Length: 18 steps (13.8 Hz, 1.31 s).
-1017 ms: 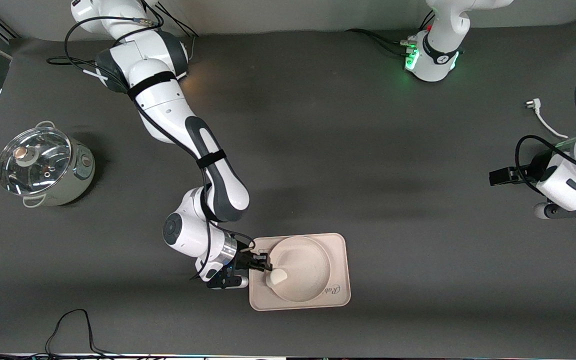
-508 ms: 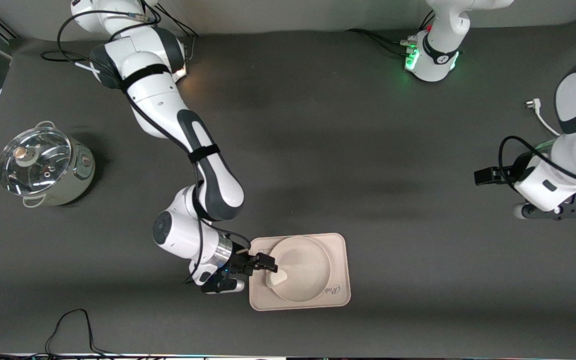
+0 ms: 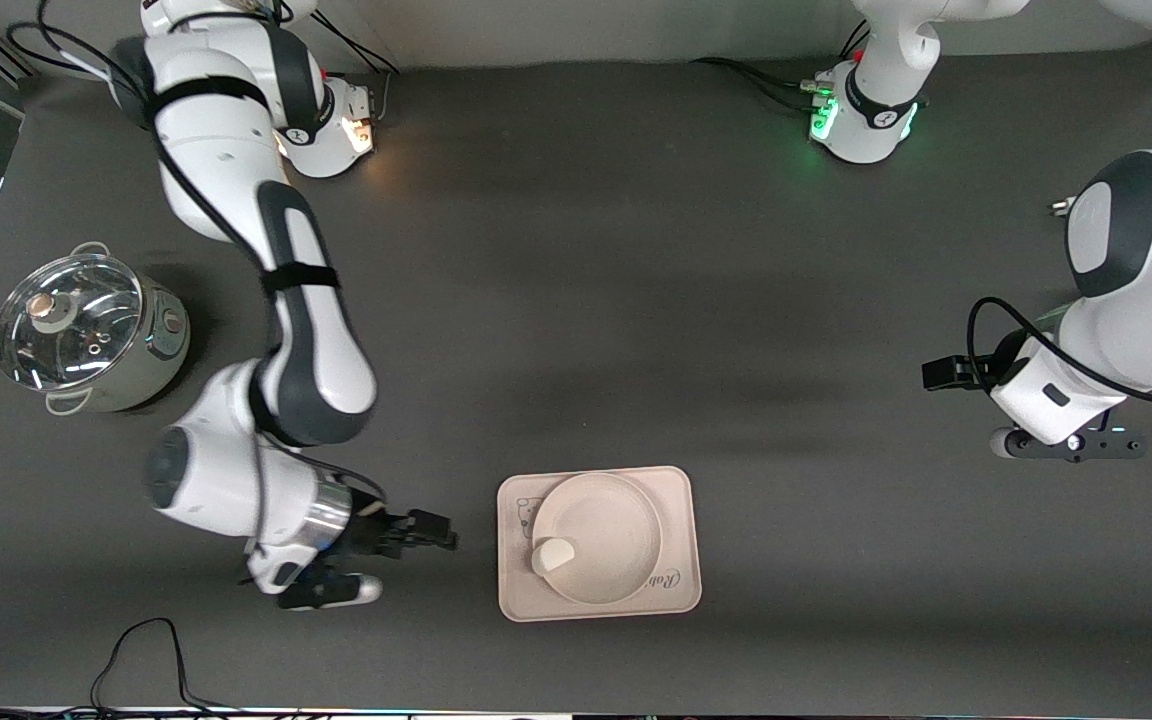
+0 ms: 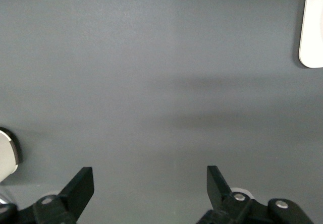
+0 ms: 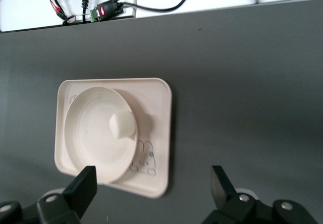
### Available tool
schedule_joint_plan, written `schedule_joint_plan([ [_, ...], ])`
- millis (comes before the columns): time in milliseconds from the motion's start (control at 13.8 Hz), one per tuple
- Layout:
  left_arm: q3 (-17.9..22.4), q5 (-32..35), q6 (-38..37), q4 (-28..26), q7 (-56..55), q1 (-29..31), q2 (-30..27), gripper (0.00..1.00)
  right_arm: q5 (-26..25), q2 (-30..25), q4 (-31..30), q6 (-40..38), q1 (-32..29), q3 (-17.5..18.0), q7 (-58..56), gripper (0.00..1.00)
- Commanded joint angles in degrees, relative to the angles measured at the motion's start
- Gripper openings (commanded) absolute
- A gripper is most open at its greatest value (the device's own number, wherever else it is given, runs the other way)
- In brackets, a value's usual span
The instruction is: Place bun in plate and plate on tray
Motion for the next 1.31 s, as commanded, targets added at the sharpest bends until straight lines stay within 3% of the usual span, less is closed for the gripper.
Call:
schedule_joint_plan([
  [0,0.3,1.9,0.4,0.1,-0.2,-0.2,-0.5,1.00,-2.3,-9.6,-9.2,-6.2,1.2,-3.9,-2.7,1.00],
  [145,0.3,2.1,1.5,-2.0,-0.1,0.2,-3.4,1.00,-10.7,-12.9,-9.4,-12.5,2.1,-6.6,-2.7,1.00],
  [363,0.9,3.4,-3.0,-5.7,-0.1,1.0,-11.3,1.00,-17.8,-22.0,-16.0,-16.6,0.1,-5.2,-0.8,1.00],
  [508,0.9,4.6,-7.4,-6.1,0.7,4.6,-14.0,1.00,-25.9,-30.5,-23.4,-16.7,-5.7,3.8,-0.4,1.00],
  [581,0.9,4.6,-8.9,-6.8,0.7,4.8,-14.9,1.00,-30.0,-34.0,-26.5,-16.7,-7.3,6.6,2.2,1.00],
  [726,0.7,5.1,-4.7,-11.9,0.6,4.6,-18.5,1.00,-37.1,-37.6,-30.3,-16.6,-11.8,14.0,5.0,1.00],
  [799,0.7,4.4,-2.9,-13.7,0.7,4.7,-19.3,1.00,-38.1,-39.4,-31.8,-16.6,-15.5,18.7,6.6,1.00],
  [1017,-1.4,3.4,-1.2,-13.9,0.7,7.4,-18.7,1.00,-39.3,-46.9,-41.8,-14.9,-21.0,26.6,10.6,1.00],
  [1089,-2.7,1.3,-1.0,-13.7,0.8,9.4,-18.5,1.00,-39.3,-50.2,-46.1,-13.1,-22.8,28.4,10.2,1.00],
  [1234,-2.1,1.2,-1.5,-12.8,0.8,7.5,-18.2,1.00,-39.3,-56.5,-52.6,-12.3,-23.2,29.7,10.3,1.00],
])
